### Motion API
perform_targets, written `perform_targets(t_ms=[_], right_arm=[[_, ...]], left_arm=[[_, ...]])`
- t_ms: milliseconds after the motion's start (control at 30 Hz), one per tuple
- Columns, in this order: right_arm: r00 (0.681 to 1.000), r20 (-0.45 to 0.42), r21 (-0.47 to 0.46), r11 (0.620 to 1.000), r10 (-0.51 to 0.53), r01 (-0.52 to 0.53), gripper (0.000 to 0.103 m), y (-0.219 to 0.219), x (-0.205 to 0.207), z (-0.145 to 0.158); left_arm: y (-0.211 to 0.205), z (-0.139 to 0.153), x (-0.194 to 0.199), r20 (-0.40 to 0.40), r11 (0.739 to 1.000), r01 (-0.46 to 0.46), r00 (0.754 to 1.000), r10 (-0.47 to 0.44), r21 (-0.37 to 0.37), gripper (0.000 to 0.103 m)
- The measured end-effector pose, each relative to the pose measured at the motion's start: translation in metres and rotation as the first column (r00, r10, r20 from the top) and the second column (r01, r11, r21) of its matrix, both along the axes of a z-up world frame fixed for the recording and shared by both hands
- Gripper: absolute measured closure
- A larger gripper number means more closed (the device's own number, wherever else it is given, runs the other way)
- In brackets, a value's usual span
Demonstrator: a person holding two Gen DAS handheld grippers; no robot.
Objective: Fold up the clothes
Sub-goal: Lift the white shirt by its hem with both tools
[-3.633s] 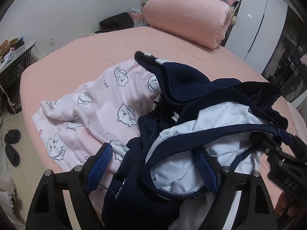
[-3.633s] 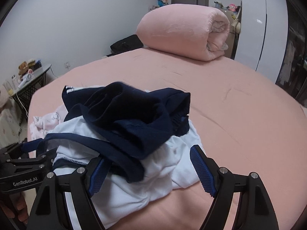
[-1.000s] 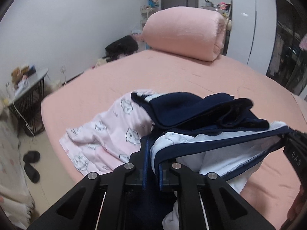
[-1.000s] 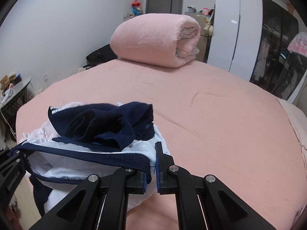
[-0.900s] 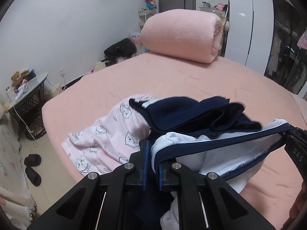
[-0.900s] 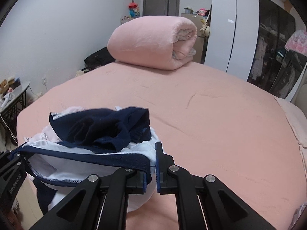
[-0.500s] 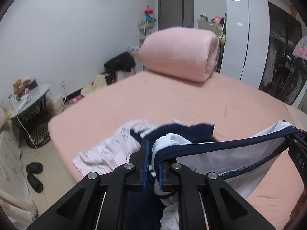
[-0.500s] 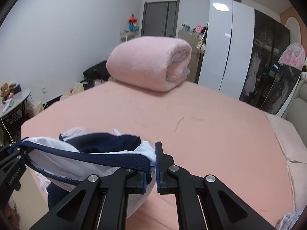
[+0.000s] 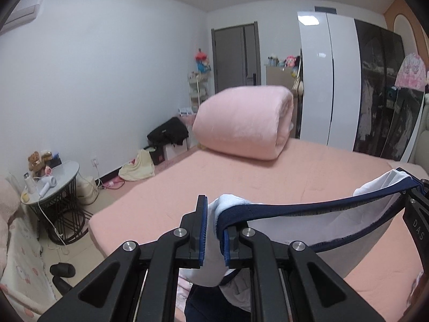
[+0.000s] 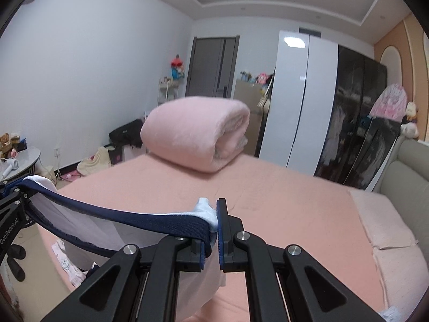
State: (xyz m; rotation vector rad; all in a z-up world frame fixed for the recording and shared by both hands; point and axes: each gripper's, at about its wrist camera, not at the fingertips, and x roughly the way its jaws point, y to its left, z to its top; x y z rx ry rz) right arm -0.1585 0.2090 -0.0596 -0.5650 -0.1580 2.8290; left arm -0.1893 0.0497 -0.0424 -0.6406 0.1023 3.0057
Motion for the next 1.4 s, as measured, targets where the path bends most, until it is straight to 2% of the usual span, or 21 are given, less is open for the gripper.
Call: perform_targets(t_ms=[133, 333, 767, 967, 1133, 1400], right_arm=[[0.999, -0.035, 0.007, 1.000, -0.009, 0.010, 0.100, 0.001, 0.021, 0.026], [0.994, -0.102, 0.019, 0.999, -0.035, 0.037, 0.100, 0.005, 0.052, 0.059], [0.969, -0.240, 0.070, 0.995, -0.054, 0.073, 0.100, 0.007, 0.120, 0.142], [0.942, -0.315, 0.157, 0.973, -0.112, 0.168, 0.100, 0.006, 0.164, 0.159], [0.940, -0.310, 0.137, 0.972, -0.141, 0.191, 0.100, 0.022, 0.186, 0.170], [0.933, -0.286, 0.130, 0.956, -0.219, 0.264, 0.100, 0.048, 0.204, 0.165]], left_arm=[[0.004, 0.025, 0.018, -0.049, 1.000, 0.006, 0.999, -0.007, -0.002, 0.093], [0.018, 0.063, 0.047, -0.163, 0.998, 0.005, 0.987, -0.014, -0.055, 0.093], [0.027, 0.131, 0.099, -0.266, 0.998, 0.041, 0.963, -0.051, -0.044, 0.093], [0.043, 0.147, 0.128, -0.322, 0.995, 0.091, 0.942, -0.099, -0.040, 0.093], [0.058, 0.153, 0.141, -0.332, 0.989, 0.141, 0.931, -0.149, -0.048, 0.093], [0.092, 0.153, 0.142, -0.314, 0.975, 0.201, 0.924, -0.220, -0.091, 0.093]])
